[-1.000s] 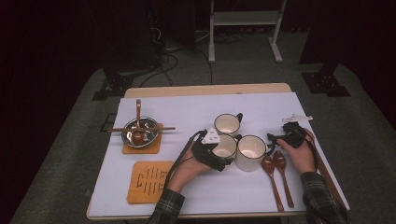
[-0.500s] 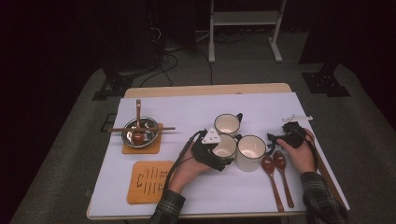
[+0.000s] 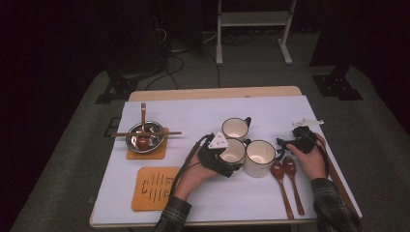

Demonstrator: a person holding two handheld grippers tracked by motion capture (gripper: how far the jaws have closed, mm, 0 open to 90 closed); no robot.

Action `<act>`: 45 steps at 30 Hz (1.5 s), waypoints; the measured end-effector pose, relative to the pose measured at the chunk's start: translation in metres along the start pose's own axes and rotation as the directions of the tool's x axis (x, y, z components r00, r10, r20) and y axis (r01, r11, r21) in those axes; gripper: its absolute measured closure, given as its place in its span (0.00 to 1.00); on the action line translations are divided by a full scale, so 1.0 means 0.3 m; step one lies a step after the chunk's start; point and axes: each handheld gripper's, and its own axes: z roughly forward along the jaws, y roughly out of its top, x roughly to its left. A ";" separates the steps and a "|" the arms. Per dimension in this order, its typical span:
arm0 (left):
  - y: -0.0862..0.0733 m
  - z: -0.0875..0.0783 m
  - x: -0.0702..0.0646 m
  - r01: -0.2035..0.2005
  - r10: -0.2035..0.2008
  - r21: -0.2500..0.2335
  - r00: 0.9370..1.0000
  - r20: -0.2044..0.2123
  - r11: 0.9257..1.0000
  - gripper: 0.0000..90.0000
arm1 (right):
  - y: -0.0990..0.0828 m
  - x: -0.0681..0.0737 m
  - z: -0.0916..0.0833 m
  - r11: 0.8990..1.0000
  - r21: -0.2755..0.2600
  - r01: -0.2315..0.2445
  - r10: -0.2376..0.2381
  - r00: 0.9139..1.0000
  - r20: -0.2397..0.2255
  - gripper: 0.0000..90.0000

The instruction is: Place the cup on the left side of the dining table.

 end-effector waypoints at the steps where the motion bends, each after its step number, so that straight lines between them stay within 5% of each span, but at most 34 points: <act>1: 0.004 -0.004 0.000 -0.005 0.005 0.001 1.000 -0.001 1.000 0.04 | 0.000 0.000 0.000 1.000 0.000 0.000 0.000 1.000 0.000 0.20; 26: 0.068 -0.098 0.022 -0.001 0.001 -0.008 1.000 0.004 1.000 0.04 | 0.000 0.000 0.000 1.000 0.000 0.000 0.000 1.000 0.000 0.20; 45: 0.130 -0.196 0.040 -0.035 0.035 -0.017 0.999 -0.006 0.999 0.04 | 0.000 0.000 0.000 1.000 0.001 0.000 0.000 1.000 0.000 0.20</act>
